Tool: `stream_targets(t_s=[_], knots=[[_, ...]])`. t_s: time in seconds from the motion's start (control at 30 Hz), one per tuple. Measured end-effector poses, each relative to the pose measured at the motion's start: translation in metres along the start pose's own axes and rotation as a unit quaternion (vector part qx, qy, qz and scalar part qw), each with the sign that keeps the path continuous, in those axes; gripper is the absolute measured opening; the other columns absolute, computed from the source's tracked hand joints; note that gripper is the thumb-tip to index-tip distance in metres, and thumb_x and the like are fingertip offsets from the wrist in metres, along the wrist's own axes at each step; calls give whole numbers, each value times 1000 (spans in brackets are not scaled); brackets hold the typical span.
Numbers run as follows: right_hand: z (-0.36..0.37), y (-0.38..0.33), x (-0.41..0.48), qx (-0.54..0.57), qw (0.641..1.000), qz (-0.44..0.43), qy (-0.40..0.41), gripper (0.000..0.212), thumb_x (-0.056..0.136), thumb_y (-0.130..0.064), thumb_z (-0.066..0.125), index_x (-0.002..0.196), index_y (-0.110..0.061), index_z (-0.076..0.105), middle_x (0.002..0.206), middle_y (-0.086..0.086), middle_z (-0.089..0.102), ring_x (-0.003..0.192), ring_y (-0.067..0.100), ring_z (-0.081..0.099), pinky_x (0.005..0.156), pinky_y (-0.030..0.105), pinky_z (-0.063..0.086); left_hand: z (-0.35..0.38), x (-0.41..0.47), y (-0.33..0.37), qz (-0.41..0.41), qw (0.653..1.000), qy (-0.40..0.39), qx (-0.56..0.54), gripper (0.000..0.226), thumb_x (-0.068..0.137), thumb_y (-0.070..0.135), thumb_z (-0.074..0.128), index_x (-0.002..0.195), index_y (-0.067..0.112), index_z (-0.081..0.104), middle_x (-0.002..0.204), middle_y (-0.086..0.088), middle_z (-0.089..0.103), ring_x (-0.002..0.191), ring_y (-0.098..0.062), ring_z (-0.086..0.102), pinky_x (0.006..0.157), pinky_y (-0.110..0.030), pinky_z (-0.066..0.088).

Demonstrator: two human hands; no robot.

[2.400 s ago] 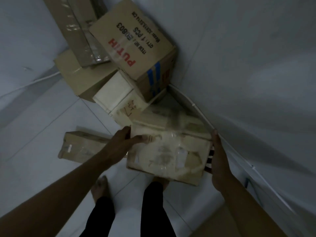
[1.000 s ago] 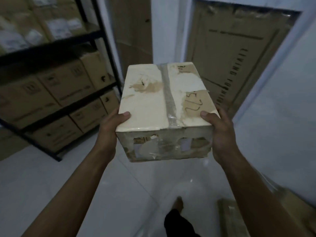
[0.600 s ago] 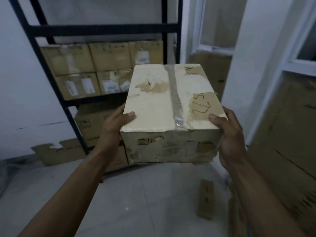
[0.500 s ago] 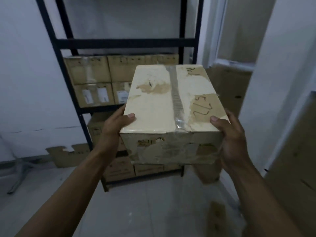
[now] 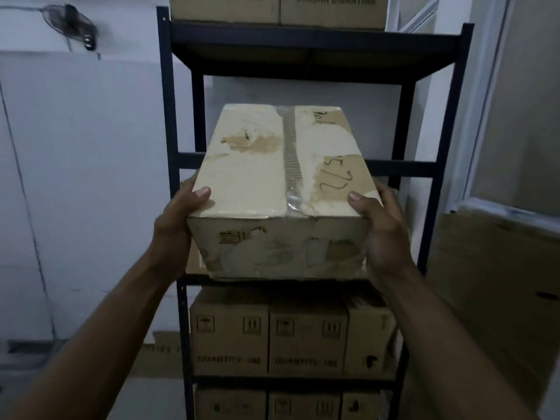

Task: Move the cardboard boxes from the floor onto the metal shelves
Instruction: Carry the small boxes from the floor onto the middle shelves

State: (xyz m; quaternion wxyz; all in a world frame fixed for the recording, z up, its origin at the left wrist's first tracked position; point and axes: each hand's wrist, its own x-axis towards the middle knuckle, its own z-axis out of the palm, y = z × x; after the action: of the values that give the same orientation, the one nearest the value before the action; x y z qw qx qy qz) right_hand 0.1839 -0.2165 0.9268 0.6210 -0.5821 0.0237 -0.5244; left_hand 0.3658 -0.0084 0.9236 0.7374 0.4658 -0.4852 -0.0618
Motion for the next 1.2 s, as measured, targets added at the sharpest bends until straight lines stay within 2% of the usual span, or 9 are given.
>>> stream_targets(t_s=[0.27, 0.37, 0.47, 0.6, 0.73, 0.87, 0.97, 1.07, 1.2], knots=[[95, 51, 137, 28, 996, -76, -23, 39, 78, -30, 69, 116, -24, 65, 110, 0, 76, 101, 21, 72, 75, 33, 57, -88, 138, -17, 86, 993, -50, 56, 83, 72, 44, 56, 148, 17, 39, 128, 6, 65, 117, -15, 63, 83, -22, 55], [119, 68, 174, 20, 993, -101, -51, 42, 80, -32, 68, 122, -24, 62, 117, 2, 73, 109, 23, 69, 87, 39, 58, -109, 180, -35, 108, 991, -37, 70, 89, 67, 43, 63, 149, 20, 38, 134, 3, 62, 121, -17, 60, 87, -29, 55], [135, 84, 211, 13, 987, -128, -93, 55, 79, -38, 73, 130, -26, 59, 126, 4, 69, 117, 25, 66, 95, 45, 56, -129, 218, -59, 125, 990, -28, 51, 85, 68, 35, 69, 147, 24, 41, 135, -3, 62, 120, -22, 62, 87, -30, 57], [140, 115, 259, 8, 978, -150, -146, 71, 75, -28, 76, 141, -23, 52, 128, 5, 67, 115, 25, 66, 85, 39, 58, -149, 265, -92, 157, 984, 18, 79, 63, 78, 24, 67, 138, 26, 48, 125, 0, 68, 116, -24, 65, 79, -32, 59], [139, 149, 301, -25, 971, -184, -151, 77, 79, -16, 75, 149, -29, 44, 129, -2, 68, 113, 18, 68, 81, 31, 59, -148, 303, -113, 196, 973, 70, 98, 48, 90, 22, 56, 136, 34, 50, 124, 13, 67, 111, -10, 66, 73, -23, 59], [141, 175, 337, -46, 968, -199, -144, 76, 74, -37, 80, 144, -35, 50, 127, -7, 69, 112, 15, 69, 80, 35, 61, -148, 325, -123, 231, 950, 134, 159, 38, 83, 46, 60, 119, 59, 54, 115, 25, 66, 105, -2, 67, 68, -18, 58], [150, 201, 347, -101, 968, -197, -120, 72, 71, -53, 79, 137, -39, 55, 124, -13, 68, 111, 9, 67, 82, 38, 62, -164, 333, -142, 204, 933, 202, 216, 50, 78, 59, 60, 126, 49, 52, 127, 12, 60, 113, -16, 64, 77, -39, 62], [157, 219, 352, -154, 960, -219, -77, 62, 72, -64, 74, 129, -44, 59, 120, -14, 67, 108, 6, 66, 81, 37, 63, -185, 342, -153, 218, 886, 245, 327, 58, 79, 63, 57, 131, 38, 49, 134, 10, 44, 131, -24, 45, 95, -55, 52], [164, 233, 363, -221, 937, -270, -24, 61, 76, -68, 69, 128, -37, 60, 117, -14, 65, 100, -1, 65, 72, 28, 62, -207, 356, -153, 277, 816, 274, 427, 70, 75, 67, 59, 138, 40, 43, 144, 6, 34, 137, -17, 27, 103, -28, 34]])
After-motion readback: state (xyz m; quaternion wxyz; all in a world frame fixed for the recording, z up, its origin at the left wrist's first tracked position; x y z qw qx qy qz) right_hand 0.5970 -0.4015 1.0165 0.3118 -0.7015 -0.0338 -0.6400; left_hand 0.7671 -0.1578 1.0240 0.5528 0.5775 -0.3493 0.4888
